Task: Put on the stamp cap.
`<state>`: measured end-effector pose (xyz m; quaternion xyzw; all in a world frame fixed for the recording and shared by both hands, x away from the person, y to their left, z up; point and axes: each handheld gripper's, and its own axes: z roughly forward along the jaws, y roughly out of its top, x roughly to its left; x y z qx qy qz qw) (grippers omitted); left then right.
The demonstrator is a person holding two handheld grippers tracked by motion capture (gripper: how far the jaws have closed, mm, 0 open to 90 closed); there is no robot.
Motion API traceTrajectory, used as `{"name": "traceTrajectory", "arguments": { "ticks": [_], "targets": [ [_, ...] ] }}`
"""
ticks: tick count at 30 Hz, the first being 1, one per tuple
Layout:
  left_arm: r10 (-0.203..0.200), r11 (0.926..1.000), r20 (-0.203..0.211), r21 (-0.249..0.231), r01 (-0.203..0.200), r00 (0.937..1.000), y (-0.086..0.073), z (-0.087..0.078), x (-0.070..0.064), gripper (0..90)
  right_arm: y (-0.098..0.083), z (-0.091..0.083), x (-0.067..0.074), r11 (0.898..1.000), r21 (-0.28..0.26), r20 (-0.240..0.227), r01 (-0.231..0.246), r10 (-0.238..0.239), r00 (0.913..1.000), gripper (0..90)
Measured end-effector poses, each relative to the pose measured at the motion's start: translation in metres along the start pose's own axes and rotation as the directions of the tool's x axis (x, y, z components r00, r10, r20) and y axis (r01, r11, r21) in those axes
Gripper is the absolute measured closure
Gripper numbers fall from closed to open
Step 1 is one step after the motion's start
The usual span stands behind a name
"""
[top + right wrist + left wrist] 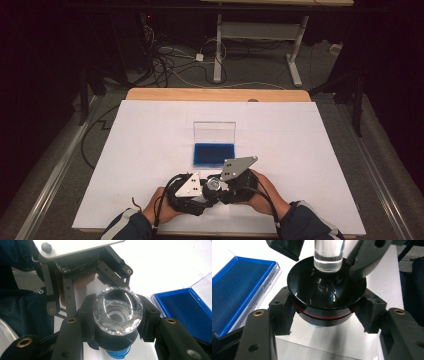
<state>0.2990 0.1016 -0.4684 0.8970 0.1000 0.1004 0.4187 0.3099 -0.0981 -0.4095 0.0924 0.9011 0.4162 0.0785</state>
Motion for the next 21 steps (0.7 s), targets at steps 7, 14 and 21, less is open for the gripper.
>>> {"name": "traceTrajectory", "arguments": {
  "ticks": [7, 14, 21],
  "targets": [
    [-0.001, 1.0000, 0.002, 0.001, 0.001, 1.0000, -0.0005, -0.0005, 0.0007, 36.5, -0.0008, 0.0003, -0.0006, 1.000, 0.002, -0.001, 0.002, -0.002, 1.0000, 56.3],
    [0.021, 0.9995, -0.037, 0.025, -0.020, 0.9991, 0.0004, -0.0009, -0.0007, 36.5, -0.0026, 0.0016, -0.0015, 1.000, 0.008, -0.001, -0.013, 0.013, 0.9999, 56.3],
    [0.052, 0.9973, -0.052, 0.055, -0.049, 0.9973, 0.0034, 0.0005, -0.0034, 36.5, -0.0023, 0.0049, -0.0011, 1.000, 0.017, -0.008, -0.010, 0.010, 0.9999, 56.3]
  ]
}}
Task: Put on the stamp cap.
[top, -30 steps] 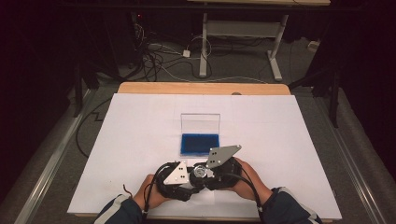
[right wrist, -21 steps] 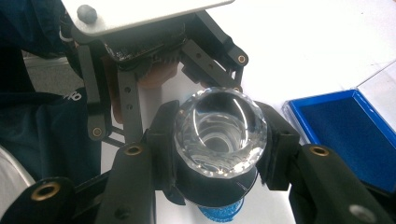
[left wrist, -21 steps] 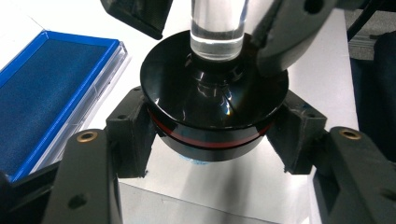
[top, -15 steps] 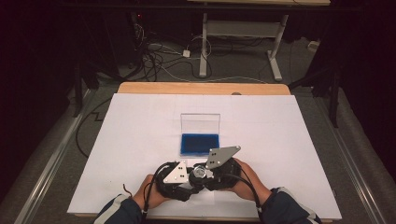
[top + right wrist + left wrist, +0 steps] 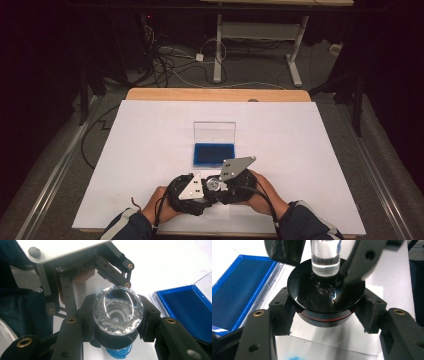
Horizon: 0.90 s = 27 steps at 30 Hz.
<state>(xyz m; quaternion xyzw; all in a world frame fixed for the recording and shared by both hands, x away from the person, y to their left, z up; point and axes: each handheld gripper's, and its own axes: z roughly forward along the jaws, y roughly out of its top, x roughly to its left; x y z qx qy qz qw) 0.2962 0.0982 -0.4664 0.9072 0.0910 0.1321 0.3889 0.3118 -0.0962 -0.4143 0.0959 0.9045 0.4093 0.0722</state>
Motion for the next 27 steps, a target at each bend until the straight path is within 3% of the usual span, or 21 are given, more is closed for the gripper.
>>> {"name": "traceTrajectory", "arguments": {
  "ticks": [17, 27],
  "targets": [
    [-0.022, 0.9986, -0.001, -0.047, 0.022, 0.9998, -0.0029, -0.0011, 0.0021, 35.6, 0.0016, -0.0044, -0.0029, 1.000, -0.012, 0.003, -0.010, 0.010, 0.9999, 56.1],
    [-0.057, 0.9972, -0.012, -0.050, 0.056, 0.9983, -0.0042, 0.0002, 0.0052, 22.8, 0.0019, -0.0066, -0.0036, 1.000, -0.020, 0.013, -0.008, 0.008, 0.9999, 56.1]
  ]
}}
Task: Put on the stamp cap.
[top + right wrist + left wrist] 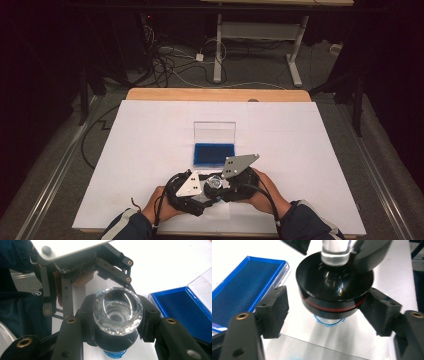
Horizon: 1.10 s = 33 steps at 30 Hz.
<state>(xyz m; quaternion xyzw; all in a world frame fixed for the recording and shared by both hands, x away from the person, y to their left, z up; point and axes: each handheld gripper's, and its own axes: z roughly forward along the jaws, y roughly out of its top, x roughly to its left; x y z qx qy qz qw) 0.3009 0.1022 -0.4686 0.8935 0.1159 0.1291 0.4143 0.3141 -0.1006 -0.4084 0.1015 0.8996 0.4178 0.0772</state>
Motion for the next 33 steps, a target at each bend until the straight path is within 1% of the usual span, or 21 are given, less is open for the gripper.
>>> {"name": "traceTrajectory", "arguments": {
  "ticks": [1, 3, 8, 9, 11, 12, 14, 16, 19, 23, 26, 27, 30, 33],
  "targets": [
    [-0.003, 1.0000, -0.004, 0.000, 0.003, 1.0000, 0.000, 0.000, 0.000, 22.0, 0.000, -0.001, 0.000, 1.000, -0.005, 0.001, -0.005, 0.005, 1.0000, 56.1],
    [-0.007, 1.0000, -0.008, -0.001, 0.007, 0.9999, -0.001, 0.000, 0.001, 20.7, 0.000, -0.002, -0.001, 1.000, -0.006, 0.003, 0.001, -0.001, 1.0000, 56.1],
    [-0.004, 1.0000, -0.018, -0.009, 0.004, 0.9998, -0.002, -0.003, 0.002, 19.0, 0.000, -0.005, -0.003, 1.000, -0.009, 0.012, 0.001, -0.001, 0.9999, 56.1],
    [-0.004, 0.9999, -0.010, -0.014, 0.004, 0.9999, -0.002, -0.004, 0.003, 18.0, 0.000, -0.006, -0.003, 1.000, -0.010, 0.011, 0.003, -0.002, 0.9999, 56.1],
    [0.004, 0.9997, -0.011, -0.023, -0.004, 0.9999, -0.003, -0.005, 0.004, 17.8, 0.000, -0.008, -0.003, 1.000, -0.018, 0.017, -0.004, 0.004, 0.9998, 56.1],
    [-0.006, 0.9999, -0.030, -0.015, 0.005, 0.9995, -0.003, -0.008, 0.004, 17.8, 0.001, -0.009, -0.004, 1.000, -0.016, 0.020, 0.000, 0.001, 0.9998, 56.1],
    [-0.010, 0.9997, -0.045, -0.021, 0.010, 0.9989, -0.005, -0.012, 0.006, 17.8, 0.001, -0.012, -0.004, 1.000, -0.021, 0.025, -0.001, 0.002, 0.9997, 56.1],
    [-0.025, 0.9993, -0.055, -0.031, 0.023, 0.9982, -0.008, -0.016, 0.007, 16.8, 0.001, -0.014, -0.005, 1.000, -0.020, 0.030, -0.001, 0.002, 0.9996, 56.1],
    [-0.032, 0.9991, -0.080, -0.031, 0.030, 0.9963, -0.013, -0.024, 0.011, 16.6, 0.002, -0.018, -0.007, 1.000, -0.021, 0.036, -0.004, 0.005, 0.9993, 56.1],
    [-0.064, 0.9970, -0.111, -0.051, 0.059, 0.9918, -0.024, -0.038, 0.016, 16.5, 0.002, -0.021, -0.010, 1.000, -0.019, 0.045, -0.006, 0.007, 0.9990, 56.1],
    [-0.088, 0.9954, -0.144, -0.051, 0.081, 0.9857, -0.032, -0.047, 0.019, 16.5, 0.001, -0.023, -0.012, 1.000, -0.020, 0.049, -0.013, 0.014, 0.9987, 56.1],
    [-0.096, 0.9945, -0.162, -0.057, 0.088, 0.9822, -0.036, -0.051, 0.020, 16.5, 0.001, -0.024, -0.013, 1.000, -0.019, 0.051, -0.015, 0.016, 0.9986, 56.1],
    [-0.111, 0.9931, -0.187, -0.059, 0.101, 0.9761, -0.044, -0.059, 0.022, 14.4, 0.001, -0.026, -0.015, 1.000, -0.016, 0.061, -0.019, 0.020, 0.9979, 56.1],
    [-0.125, 0.9914, -0.208, -0.063, 0.115, 0.9700, -0.052, -0.069, 0.023, 14.5, 0.000, -0.029, -0.017, 1.000, -0.017, 0.070, -0.020, 0.021, 0.9973, 56.1]
  ]
}}
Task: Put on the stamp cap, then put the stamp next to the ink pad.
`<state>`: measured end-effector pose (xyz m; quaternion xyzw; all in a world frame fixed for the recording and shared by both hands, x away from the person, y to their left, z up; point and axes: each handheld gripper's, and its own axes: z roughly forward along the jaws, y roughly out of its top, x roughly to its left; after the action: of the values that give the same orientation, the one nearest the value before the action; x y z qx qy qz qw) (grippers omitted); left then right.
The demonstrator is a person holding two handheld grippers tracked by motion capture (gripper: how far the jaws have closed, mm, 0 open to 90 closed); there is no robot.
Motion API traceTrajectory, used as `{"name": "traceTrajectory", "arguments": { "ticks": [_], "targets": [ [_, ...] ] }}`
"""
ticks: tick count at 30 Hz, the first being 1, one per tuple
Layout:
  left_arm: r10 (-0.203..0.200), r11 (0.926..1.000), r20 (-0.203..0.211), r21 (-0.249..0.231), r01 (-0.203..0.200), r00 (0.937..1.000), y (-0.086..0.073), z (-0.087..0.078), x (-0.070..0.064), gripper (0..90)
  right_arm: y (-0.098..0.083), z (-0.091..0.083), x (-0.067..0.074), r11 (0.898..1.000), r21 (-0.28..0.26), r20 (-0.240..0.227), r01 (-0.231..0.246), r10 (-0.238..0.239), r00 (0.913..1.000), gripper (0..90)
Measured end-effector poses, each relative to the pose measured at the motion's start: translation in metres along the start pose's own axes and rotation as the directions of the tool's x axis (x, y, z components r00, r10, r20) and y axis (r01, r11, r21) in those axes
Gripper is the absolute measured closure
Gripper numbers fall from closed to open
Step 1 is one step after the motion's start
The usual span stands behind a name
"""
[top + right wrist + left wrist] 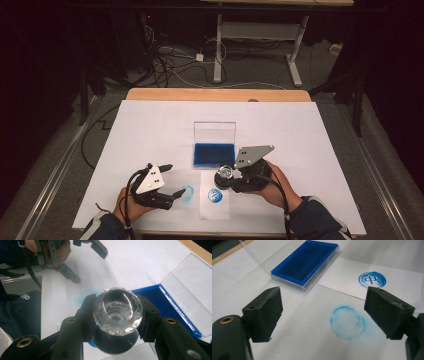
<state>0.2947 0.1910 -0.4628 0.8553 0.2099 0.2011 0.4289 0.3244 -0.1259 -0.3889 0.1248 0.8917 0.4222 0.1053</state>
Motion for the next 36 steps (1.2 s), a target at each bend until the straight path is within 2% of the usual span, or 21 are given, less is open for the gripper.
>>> {"name": "traceTrajectory", "arguments": {
  "ticks": [11, 18, 19, 20, 21, 22, 36],
  "targets": [
    [-0.056, 0.9985, -0.088, -0.004, 0.055, 0.9946, -0.028, -0.027, 0.009, 14.5, -0.002, -0.005, -0.004, 1.000, 0.000, 0.015, -0.011, 0.011, 0.9998, 56.1],
    [-0.075, 0.9970, -0.101, 0.011, 0.077, 0.9920, -0.041, -0.036, 0.008, 14.6, -0.003, -0.011, -0.008, 1.000, -0.005, 0.031, -0.024, 0.024, 0.9992, 56.1],
    [-0.092, 0.9952, -0.103, 0.022, 0.095, 0.9904, -0.042, -0.037, 0.006, 14.6, -0.003, -0.012, -0.008, 1.000, -0.004, 0.036, -0.023, 0.023, 0.9991, 56.1],
    [-0.066, 0.9975, -0.108, 0.020, 0.068, 0.9920, -0.043, -0.037, 0.007, 14.6, -0.003, -0.013, -0.009, 1.000, -0.003, 0.040, -0.021, 0.021, 0.9990, 56.1],
    [-0.088, 0.9954, -0.100, 0.028, 0.091, 0.9911, -0.044, -0.036, 0.005, 14.6, -0.004, -0.014, -0.010, 1.000, -0.004, 0.041, -0.024, 0.024, 0.9989, 56.1],
    [-0.069, 0.9971, -0.111, 0.024, 0.072, 0.9914, -0.044, -0.036, 0.007, 14.6, -0.004, -0.015, -0.010, 1.000, -0.001, 0.047, -0.021, 0.021, 0.9987, 56.1],
    [-0.059, 0.9971, -0.099, 0.042, 0.063, 0.9934, -0.044, -0.032, 0.004, 14.8, -0.004, -0.022, -0.021, 0.999, -0.002, 0.083, -0.041, 0.041, 0.9957, 56.1]
  ]
}}
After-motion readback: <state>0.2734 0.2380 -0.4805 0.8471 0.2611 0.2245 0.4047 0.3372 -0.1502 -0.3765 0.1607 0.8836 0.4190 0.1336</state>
